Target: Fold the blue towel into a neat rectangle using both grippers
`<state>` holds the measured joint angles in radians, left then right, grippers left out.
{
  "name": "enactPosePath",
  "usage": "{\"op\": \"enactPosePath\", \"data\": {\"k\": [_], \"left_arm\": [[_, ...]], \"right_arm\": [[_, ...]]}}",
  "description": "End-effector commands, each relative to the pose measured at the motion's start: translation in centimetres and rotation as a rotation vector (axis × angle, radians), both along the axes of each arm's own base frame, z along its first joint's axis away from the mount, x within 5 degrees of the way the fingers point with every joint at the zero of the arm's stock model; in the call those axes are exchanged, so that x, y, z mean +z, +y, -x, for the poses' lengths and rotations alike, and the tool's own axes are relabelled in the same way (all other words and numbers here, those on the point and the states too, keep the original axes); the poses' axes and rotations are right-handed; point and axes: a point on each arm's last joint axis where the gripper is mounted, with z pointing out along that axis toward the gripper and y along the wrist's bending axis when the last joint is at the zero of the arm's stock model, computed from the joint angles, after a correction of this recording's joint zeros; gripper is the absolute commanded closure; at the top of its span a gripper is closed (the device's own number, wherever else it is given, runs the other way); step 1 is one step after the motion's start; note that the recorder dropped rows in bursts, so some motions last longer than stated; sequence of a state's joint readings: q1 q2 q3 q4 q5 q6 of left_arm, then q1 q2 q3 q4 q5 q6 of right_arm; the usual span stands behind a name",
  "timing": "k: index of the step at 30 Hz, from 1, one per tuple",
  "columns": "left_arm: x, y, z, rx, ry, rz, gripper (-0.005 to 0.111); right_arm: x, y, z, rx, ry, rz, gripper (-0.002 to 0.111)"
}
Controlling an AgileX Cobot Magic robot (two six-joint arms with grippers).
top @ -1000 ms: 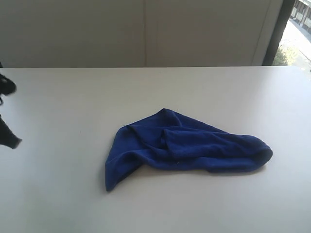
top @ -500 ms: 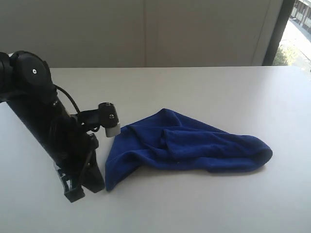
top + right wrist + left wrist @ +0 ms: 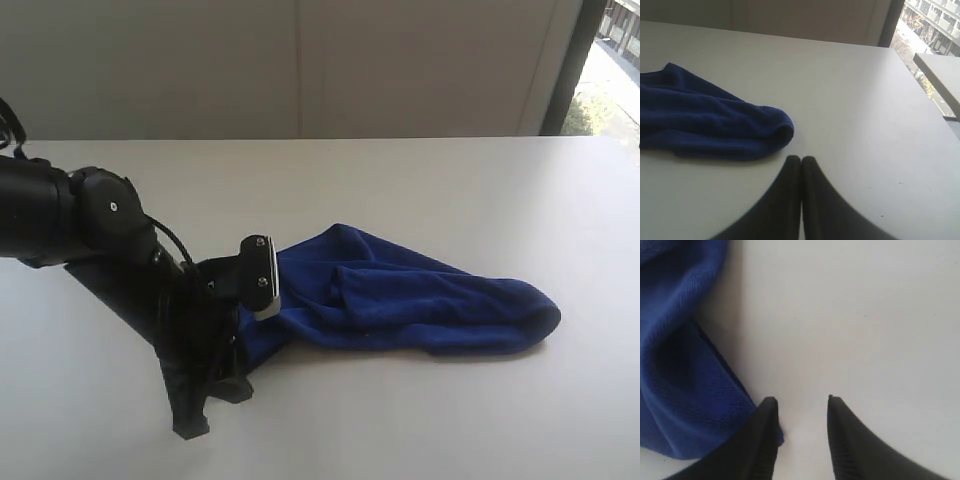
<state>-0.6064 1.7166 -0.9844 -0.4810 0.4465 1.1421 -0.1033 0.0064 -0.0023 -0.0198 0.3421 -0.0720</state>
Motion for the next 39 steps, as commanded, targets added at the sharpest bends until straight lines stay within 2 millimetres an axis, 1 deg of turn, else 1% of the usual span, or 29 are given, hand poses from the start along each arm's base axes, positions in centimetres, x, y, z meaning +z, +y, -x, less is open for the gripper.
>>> {"op": "enactPosePath", "data": {"k": [1,4,6,9,13,17,19,21,27,28,29,31,33,35,39], "left_arm": [[-1.3,-0.3,-0.7,0.036,-0.045,0.000,0.067],[-2.1,-0.2,-1.1,0.010,-0.078,-0.040,0.064],[-2.9,0.0,-1.3,-0.031,-0.092,-0.085,0.057],[-3.0,0.1,-1.6,-0.051,-0.134,-0.104,0.052],[-2.8,0.2,-2.1,-0.052,-0.201,-0.112,0.051],[-2.9,0.3,-2.2,-0.090,-0.219,-0.141,0.053],[-2.9,0.4,-2.2,-0.098,-0.228,-0.146,0.057],[-2.9,0.3,-2.3,-0.094,-0.239,-0.142,0.063],[-2.8,0.3,-2.4,-0.092,-0.247,-0.140,0.091],[-2.8,0.3,-2.4,-0.091,-0.248,-0.138,0.098],[-2.5,0.3,-2.4,-0.090,-0.255,-0.134,0.106],[-1.7,0.3,-2.4,-0.079,-0.278,-0.118,0.107],[-0.4,0.4,-2.3,-0.067,-0.317,-0.093,0.107],[1.4,0.5,-2.2,-0.057,-0.370,-0.062,0.107],[6.2,1.1,-1.6,-0.022,-0.537,0.032,0.107]], "right_arm": [[0.0,0.0,0.0,0.003,-0.009,0.005,0.108],[0.0,0.0,0.0,0.003,-0.009,0.005,0.108],[0.0,0.0,0.0,0.003,-0.009,0.005,0.108],[0.0,0.0,0.0,0.003,-0.009,0.005,0.108],[0.0,0.0,0.0,0.003,-0.011,0.005,0.108],[0.0,0.0,0.0,0.003,-0.011,0.005,0.108],[0.0,0.0,0.0,0.003,-0.011,0.005,0.108],[0.0,0.0,0.0,0.003,-0.011,0.005,0.108],[0.0,0.0,0.0,0.003,-0.009,0.005,0.108],[0.0,0.0,0.0,0.003,-0.009,0.005,0.108],[0.0,0.0,0.0,0.003,-0.009,0.005,0.108],[0.0,0.0,0.0,0.003,-0.009,0.005,0.108],[0.0,0.0,0.0,0.003,-0.011,0.005,0.108],[0.0,0.0,0.0,0.003,-0.011,0.005,0.108],[0.0,0.0,0.0,0.003,-0.011,0.005,0.108]]}}
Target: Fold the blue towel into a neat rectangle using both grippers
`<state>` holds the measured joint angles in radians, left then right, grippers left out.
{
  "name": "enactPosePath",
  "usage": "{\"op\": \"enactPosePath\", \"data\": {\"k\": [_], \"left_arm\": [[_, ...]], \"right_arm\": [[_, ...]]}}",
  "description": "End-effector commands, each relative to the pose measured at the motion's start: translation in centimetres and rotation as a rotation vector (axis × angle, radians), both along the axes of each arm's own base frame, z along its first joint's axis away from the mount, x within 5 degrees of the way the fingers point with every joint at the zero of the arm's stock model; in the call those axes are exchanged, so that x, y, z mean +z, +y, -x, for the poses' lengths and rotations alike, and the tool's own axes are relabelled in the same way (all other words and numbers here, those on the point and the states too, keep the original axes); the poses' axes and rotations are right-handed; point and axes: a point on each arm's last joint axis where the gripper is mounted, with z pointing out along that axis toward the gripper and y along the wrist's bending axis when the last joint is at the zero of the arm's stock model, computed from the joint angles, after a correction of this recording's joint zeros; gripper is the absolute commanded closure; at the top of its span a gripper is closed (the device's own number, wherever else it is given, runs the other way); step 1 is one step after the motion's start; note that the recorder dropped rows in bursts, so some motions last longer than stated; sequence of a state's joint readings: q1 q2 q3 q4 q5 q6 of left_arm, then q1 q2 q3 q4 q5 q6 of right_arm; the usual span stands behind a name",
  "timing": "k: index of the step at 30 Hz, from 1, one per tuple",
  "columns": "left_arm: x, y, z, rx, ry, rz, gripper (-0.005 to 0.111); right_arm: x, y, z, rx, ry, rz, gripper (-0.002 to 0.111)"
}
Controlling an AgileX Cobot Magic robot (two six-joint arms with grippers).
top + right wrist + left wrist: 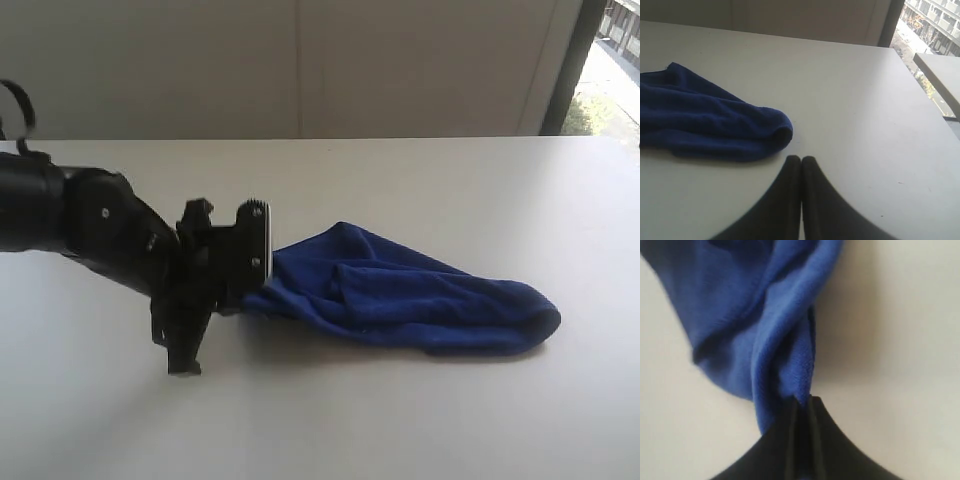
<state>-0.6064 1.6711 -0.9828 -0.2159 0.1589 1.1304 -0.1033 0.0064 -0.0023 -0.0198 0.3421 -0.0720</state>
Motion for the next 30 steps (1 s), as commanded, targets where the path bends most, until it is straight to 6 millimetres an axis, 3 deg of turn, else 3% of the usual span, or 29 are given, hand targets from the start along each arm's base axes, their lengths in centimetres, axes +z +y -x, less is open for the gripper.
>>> {"op": "enactPosePath", "data": {"k": [1,3,12,24,30], "left_arm": [[5.3,0.6,1.0,0.011,-0.171,0.113,0.107],[7.8,1.2,1.6,0.007,-0.270,0.154,0.107],[15.7,3.3,3.9,-0.012,-0.633,0.283,0.107],[19.8,4.9,6.0,0.007,-0.778,0.371,0.107],[21.8,5.9,7.3,-0.010,-0.913,0.373,0.107]], "right_arm": [[0.0,0.0,0.0,0.003,-0.011,0.005,0.108],[0.0,0.0,0.0,0.003,-0.011,0.005,0.108],[0.0,0.0,0.0,0.003,-0.011,0.005,0.108],[0.1,0.0,0.0,0.004,-0.021,0.006,0.108],[2.0,0.0,-0.3,0.006,-0.232,0.011,0.108]]}}
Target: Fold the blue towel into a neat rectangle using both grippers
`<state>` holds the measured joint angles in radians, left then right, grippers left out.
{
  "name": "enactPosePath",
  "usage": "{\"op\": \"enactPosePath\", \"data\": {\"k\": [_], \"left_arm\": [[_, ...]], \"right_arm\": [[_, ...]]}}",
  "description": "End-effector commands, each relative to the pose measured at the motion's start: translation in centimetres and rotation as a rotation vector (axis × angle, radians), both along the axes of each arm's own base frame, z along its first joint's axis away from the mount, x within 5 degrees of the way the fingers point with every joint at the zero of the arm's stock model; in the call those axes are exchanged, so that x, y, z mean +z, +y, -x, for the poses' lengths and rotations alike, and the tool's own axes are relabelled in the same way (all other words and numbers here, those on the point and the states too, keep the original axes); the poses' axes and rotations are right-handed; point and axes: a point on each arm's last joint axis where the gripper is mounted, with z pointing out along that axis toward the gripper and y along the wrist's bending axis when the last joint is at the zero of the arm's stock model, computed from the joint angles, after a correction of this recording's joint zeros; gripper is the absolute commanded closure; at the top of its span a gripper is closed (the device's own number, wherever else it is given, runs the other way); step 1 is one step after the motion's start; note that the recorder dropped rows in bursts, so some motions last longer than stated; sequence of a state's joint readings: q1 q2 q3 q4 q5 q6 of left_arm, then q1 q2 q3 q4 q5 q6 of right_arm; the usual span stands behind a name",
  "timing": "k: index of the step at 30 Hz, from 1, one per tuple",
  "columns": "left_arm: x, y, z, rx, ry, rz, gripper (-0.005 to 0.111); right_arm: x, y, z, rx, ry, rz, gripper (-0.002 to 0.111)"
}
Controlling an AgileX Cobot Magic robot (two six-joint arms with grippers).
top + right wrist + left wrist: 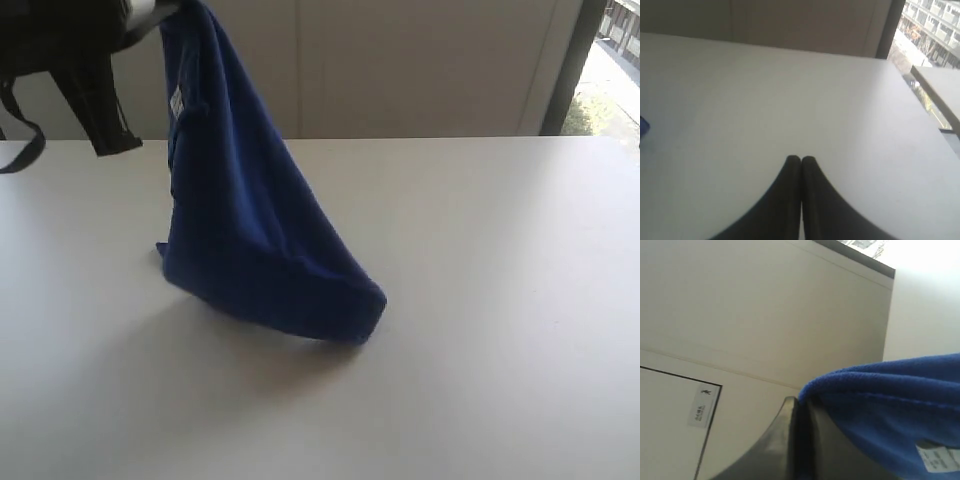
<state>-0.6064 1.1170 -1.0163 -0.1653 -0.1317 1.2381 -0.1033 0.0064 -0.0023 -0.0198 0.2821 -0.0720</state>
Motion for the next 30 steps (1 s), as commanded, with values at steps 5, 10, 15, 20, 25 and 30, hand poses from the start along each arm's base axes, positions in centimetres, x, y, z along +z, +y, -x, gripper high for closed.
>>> {"op": "enactPosePath", "data": {"k": [5,10,15,20,25,30], "left_arm": [[2.3,1.1,1.7,-0.001,-0.112,0.021,0.107],[2.0,1.3,2.1,-0.011,-0.075,-0.005,0.107],[1.4,3.1,2.2,0.027,0.030,-0.070,0.107],[1.0,5.6,1.9,0.123,0.105,-0.102,0.107],[1.8,7.2,1.3,0.214,0.040,-0.063,0.107],[1.9,7.2,1.3,0.217,0.030,-0.058,0.107]], "right_arm": [[4.1,0.1,0.2,0.018,-0.483,-0.120,0.108],[6.3,0.2,1.1,0.084,-0.750,-0.347,0.108],[7.5,0.3,1.9,0.167,-0.918,-0.504,0.108],[7.0,0.3,1.5,0.156,-0.844,-0.565,0.108],[4.9,0.1,0.2,0.022,-0.482,-0.610,0.108],[6.7,0.0,-1.1,-0.026,-0.280,-0.490,0.108]]}}
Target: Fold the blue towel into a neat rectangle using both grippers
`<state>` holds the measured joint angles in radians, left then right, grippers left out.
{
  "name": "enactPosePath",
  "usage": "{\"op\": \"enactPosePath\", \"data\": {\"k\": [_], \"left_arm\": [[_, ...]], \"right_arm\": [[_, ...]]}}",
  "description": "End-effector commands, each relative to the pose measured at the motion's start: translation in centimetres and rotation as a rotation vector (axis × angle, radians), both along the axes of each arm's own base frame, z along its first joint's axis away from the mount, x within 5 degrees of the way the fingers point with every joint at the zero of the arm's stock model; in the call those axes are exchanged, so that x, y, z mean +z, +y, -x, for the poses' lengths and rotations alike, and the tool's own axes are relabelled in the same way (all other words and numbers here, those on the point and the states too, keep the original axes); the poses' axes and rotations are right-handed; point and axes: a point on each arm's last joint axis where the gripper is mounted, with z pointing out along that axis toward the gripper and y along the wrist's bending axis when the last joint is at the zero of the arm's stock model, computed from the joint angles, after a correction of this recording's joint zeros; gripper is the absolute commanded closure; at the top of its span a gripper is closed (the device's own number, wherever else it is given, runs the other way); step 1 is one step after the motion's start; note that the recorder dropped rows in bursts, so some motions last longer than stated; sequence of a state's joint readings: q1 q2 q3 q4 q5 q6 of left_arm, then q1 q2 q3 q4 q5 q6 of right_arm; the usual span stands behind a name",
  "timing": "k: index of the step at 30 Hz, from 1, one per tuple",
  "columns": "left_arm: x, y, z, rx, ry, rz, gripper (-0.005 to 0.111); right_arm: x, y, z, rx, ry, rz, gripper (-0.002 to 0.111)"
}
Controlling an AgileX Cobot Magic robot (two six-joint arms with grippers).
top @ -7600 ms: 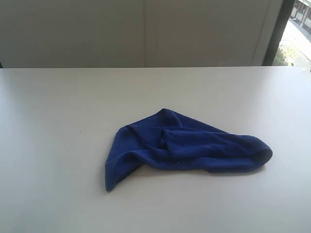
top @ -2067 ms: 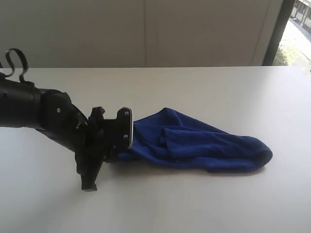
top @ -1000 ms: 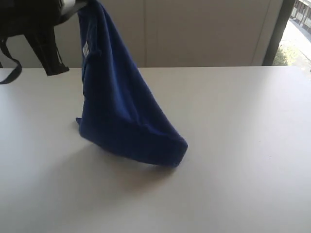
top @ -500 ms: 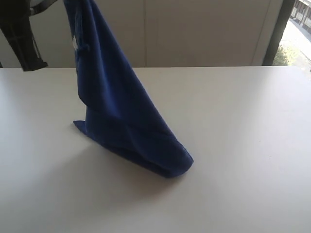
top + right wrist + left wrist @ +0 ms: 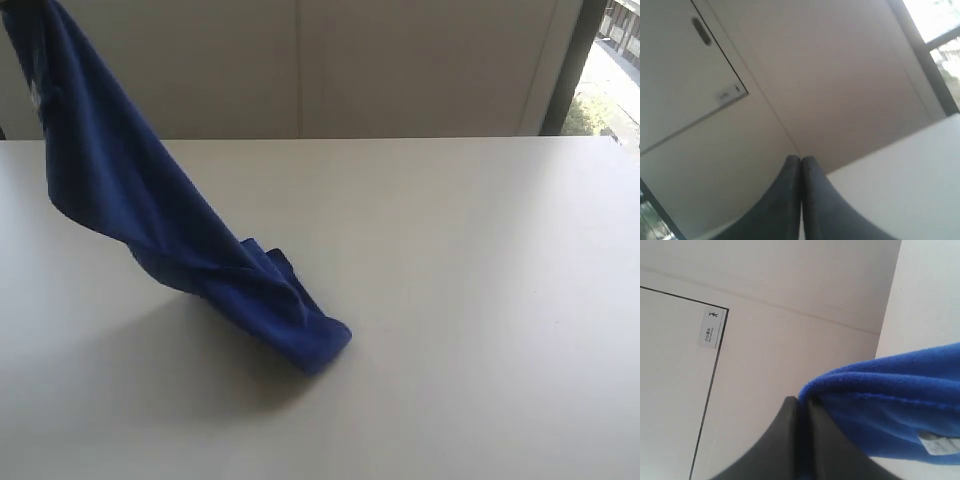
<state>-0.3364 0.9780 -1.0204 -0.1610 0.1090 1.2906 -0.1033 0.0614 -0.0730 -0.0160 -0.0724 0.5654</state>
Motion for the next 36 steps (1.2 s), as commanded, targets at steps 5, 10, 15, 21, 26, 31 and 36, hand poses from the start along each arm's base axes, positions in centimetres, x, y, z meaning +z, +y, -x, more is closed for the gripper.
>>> {"op": "enactPosePath", "data": {"k": [5,10,15,21,26,31,36], "left_arm": [[0.2,0.2,0.4,0.003,0.021,0.032,0.107],[-0.1,0.1,0.5,-0.003,0.061,0.029,0.107],[-0.1,0.1,0.5,-0.004,0.066,0.031,0.107],[-0.6,0.0,0.6,-0.015,0.113,0.012,0.107],[-1.1,0.0,0.8,-0.029,0.172,-0.011,0.107],[-1.3,-0.1,0.9,-0.033,0.193,-0.019,0.107],[-1.3,-0.1,0.9,-0.033,0.193,-0.019,0.107]], "right_arm": [[4.1,1.0,-4.5,0.147,0.380,0.312,0.108],[6.1,5.0,-10.0,0.517,0.649,0.640,0.108],[5.0,8.7,-15.1,0.988,0.861,1.036,0.108],[0.0,10.3,-21.4,1.204,0.828,1.368,0.094],[-3.6,10.8,-24.7,1.142,0.741,1.515,0.070],[-5.3,12.3,-25.9,1.165,0.598,1.534,0.067],[-7.4,14.6,-25.9,1.228,0.538,1.624,0.067]]}}
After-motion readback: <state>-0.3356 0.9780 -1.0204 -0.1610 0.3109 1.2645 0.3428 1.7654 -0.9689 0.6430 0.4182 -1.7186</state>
